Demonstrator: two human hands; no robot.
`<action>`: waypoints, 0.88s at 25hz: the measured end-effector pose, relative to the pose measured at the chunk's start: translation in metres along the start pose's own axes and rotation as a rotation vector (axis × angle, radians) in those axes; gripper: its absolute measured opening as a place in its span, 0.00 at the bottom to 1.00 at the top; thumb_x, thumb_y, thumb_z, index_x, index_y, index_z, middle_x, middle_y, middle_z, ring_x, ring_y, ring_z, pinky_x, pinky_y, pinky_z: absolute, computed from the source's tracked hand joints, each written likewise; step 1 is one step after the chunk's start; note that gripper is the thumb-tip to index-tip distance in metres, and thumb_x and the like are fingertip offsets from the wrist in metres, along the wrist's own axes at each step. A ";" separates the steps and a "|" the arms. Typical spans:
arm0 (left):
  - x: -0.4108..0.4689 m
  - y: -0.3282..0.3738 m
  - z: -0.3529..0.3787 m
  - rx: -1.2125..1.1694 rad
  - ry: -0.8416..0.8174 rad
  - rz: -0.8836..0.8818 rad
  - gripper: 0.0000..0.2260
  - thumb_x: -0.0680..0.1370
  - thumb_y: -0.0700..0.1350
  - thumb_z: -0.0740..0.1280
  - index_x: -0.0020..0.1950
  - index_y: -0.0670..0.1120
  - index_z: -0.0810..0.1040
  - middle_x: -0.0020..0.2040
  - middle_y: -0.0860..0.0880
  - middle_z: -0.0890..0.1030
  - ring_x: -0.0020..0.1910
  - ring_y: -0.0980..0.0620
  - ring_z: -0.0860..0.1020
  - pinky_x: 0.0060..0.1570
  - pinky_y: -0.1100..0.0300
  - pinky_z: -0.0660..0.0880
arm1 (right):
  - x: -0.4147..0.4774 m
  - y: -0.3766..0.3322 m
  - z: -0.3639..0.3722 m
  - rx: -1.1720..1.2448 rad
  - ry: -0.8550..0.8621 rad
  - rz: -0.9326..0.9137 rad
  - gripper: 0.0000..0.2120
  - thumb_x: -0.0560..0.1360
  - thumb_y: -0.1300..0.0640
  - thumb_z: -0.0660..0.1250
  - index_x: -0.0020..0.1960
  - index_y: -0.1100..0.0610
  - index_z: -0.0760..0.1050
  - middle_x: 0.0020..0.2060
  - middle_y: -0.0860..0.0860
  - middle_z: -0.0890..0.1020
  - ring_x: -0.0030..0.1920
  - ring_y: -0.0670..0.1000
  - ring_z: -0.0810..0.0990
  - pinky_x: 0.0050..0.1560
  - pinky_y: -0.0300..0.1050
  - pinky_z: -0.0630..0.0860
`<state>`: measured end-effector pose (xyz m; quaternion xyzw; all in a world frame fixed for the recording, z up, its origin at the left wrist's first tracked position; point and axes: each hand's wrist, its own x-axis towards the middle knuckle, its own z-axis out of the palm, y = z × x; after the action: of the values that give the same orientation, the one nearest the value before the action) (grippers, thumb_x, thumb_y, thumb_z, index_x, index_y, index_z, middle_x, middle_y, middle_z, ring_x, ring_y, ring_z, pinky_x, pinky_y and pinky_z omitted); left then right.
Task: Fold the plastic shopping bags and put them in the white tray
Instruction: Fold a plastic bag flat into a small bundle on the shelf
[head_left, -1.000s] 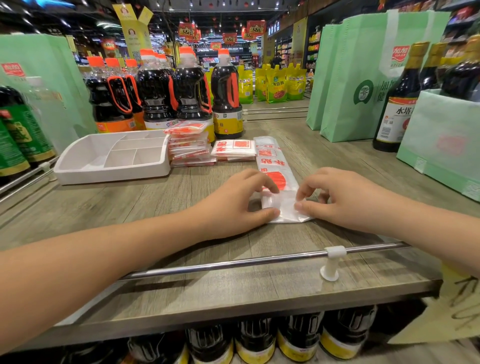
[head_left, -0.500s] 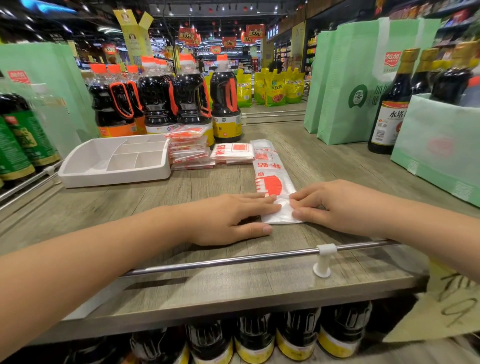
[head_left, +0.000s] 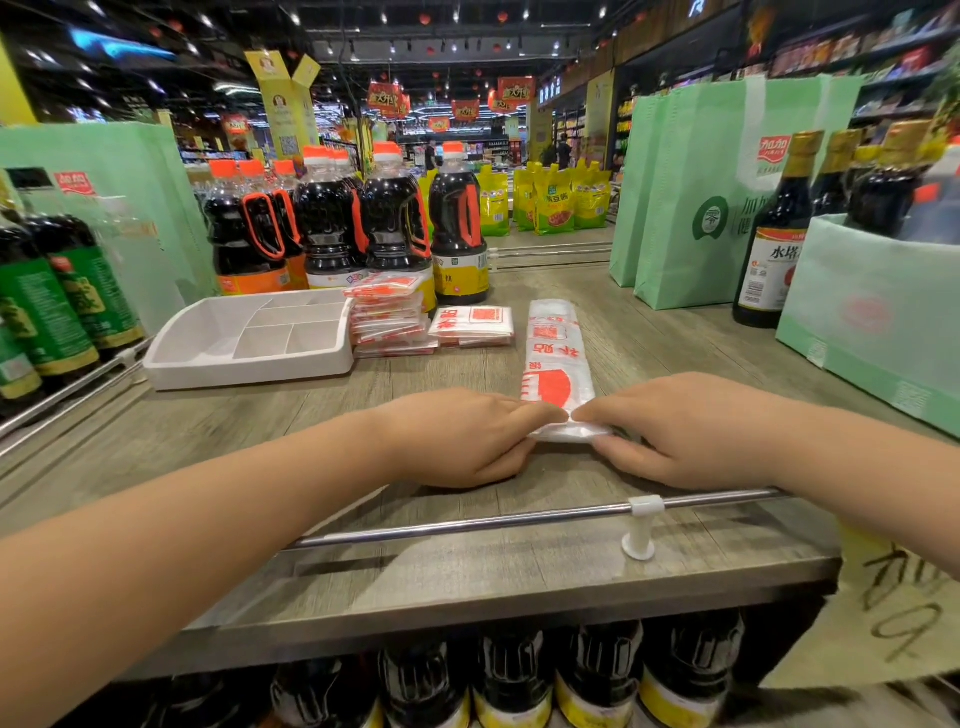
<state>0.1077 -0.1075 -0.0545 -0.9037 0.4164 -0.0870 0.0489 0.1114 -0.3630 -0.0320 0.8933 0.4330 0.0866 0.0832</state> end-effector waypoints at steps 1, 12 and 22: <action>0.001 -0.001 0.000 -0.034 0.007 -0.029 0.18 0.84 0.49 0.55 0.73 0.48 0.63 0.61 0.47 0.79 0.52 0.46 0.79 0.50 0.51 0.76 | 0.002 0.000 0.001 -0.021 0.013 -0.007 0.20 0.80 0.39 0.49 0.66 0.44 0.70 0.54 0.42 0.79 0.51 0.47 0.79 0.50 0.47 0.77; -0.002 -0.003 0.007 -0.781 0.184 -0.405 0.10 0.82 0.46 0.64 0.63 0.52 0.80 0.56 0.58 0.83 0.57 0.61 0.80 0.65 0.54 0.74 | 0.009 0.006 0.009 0.688 0.089 0.284 0.06 0.77 0.47 0.70 0.51 0.35 0.78 0.47 0.39 0.82 0.39 0.31 0.76 0.39 0.24 0.68; 0.001 -0.004 0.014 -0.932 0.215 -0.465 0.12 0.82 0.48 0.66 0.65 0.52 0.78 0.58 0.58 0.83 0.58 0.60 0.80 0.66 0.54 0.73 | 0.018 0.008 0.010 0.791 0.060 0.365 0.07 0.77 0.46 0.70 0.54 0.43 0.81 0.40 0.41 0.84 0.34 0.36 0.78 0.35 0.28 0.70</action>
<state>0.1141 -0.1056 -0.0670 -0.8840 0.2023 0.0064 -0.4214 0.1304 -0.3548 -0.0384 0.9153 0.2702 -0.0466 -0.2950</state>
